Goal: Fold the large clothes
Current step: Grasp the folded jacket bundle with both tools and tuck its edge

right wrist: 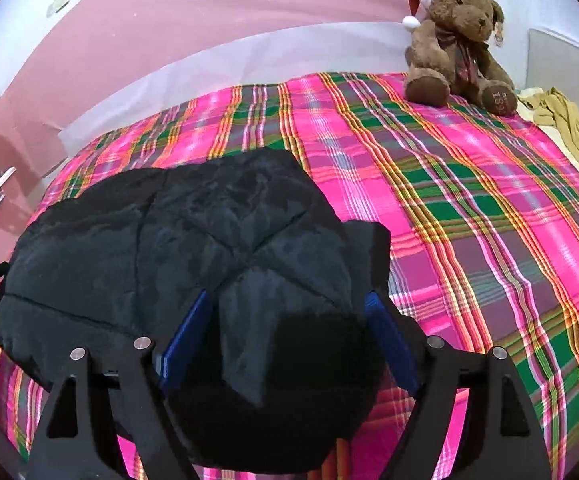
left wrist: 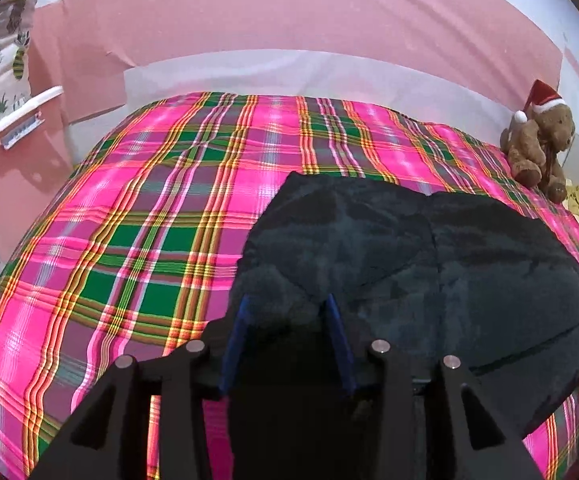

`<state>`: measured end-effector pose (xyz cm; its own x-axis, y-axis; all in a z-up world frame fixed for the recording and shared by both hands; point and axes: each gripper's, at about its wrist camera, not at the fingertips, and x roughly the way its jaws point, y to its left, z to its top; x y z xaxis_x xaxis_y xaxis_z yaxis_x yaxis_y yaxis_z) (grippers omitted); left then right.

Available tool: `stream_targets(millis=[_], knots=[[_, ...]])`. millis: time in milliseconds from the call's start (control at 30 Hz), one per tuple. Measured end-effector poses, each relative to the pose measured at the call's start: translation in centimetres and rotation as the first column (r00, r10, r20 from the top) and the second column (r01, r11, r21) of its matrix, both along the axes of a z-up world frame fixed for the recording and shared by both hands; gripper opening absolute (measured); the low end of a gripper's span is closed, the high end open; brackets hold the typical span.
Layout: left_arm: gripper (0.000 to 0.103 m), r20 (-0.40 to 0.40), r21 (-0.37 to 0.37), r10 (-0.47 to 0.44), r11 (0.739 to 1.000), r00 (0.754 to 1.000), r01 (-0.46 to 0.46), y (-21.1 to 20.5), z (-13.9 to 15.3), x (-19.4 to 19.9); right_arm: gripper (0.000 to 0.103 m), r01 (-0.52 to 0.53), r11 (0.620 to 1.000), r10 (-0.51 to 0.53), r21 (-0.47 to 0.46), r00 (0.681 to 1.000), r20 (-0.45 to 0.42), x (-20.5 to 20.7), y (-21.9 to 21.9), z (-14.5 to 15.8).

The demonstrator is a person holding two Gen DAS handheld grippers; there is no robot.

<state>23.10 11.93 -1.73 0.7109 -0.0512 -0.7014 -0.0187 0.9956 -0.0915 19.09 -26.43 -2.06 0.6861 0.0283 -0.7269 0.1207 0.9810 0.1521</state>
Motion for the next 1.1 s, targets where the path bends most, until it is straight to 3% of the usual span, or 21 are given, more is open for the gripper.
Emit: stream_targets(millis=[67,267,467,733,967,1000,1033,1100], knots=[[0.043,-0.011,-0.02,0.013,1.0,1.0,-0.013,0.9,-0.6,0.3,0.079,-0.003,1.0,0.003,0.022,1.0,-0.019,0.3,-0.4,-0.6],[0.062,-0.065,-0.176,-0.003,0.984,0.998,-0.008,3.5,-3.5,1.9,0.079,0.002,0.991,0.004,0.136,0.999,-0.047,1.3,-2.0,-2.4],[0.063,-0.069,-0.167,-0.029,0.986,0.997,0.018,2.8,-3.4,3.8,0.079,0.004,0.989,0.004,0.149,0.998,-0.057,2.8,-2.4,-2.1],[0.059,-0.018,-0.17,-0.023,0.985,1.0,0.019,3.9,-1.1,2.8,0.079,-0.007,0.993,0.011,0.118,0.999,-0.031,1.2,-1.6,-0.5],[0.039,0.018,-0.11,-0.082,0.99,0.996,0.083,1.6,0.3,5.6,0.079,-0.041,0.996,0.038,0.076,0.999,0.038,3.5,0.1,1.8],[0.035,-0.009,-0.12,-0.094,0.988,0.995,0.093,1.2,-0.3,6.7,0.076,-0.04,0.997,0.038,0.072,0.999,0.028,4.4,0.2,1.5],[0.034,-0.03,-0.124,-0.099,0.988,0.995,0.095,0.8,-0.9,7.6,0.066,-0.035,0.997,0.035,0.062,0.999,0.008,5.0,0.3,1.1],[0.032,-0.043,-0.12,-0.111,0.987,0.993,0.106,0.2,-1.7,8.8,0.062,-0.028,1.0,0.028,0.006,0.999,-0.034,6.1,0.5,0.1]])
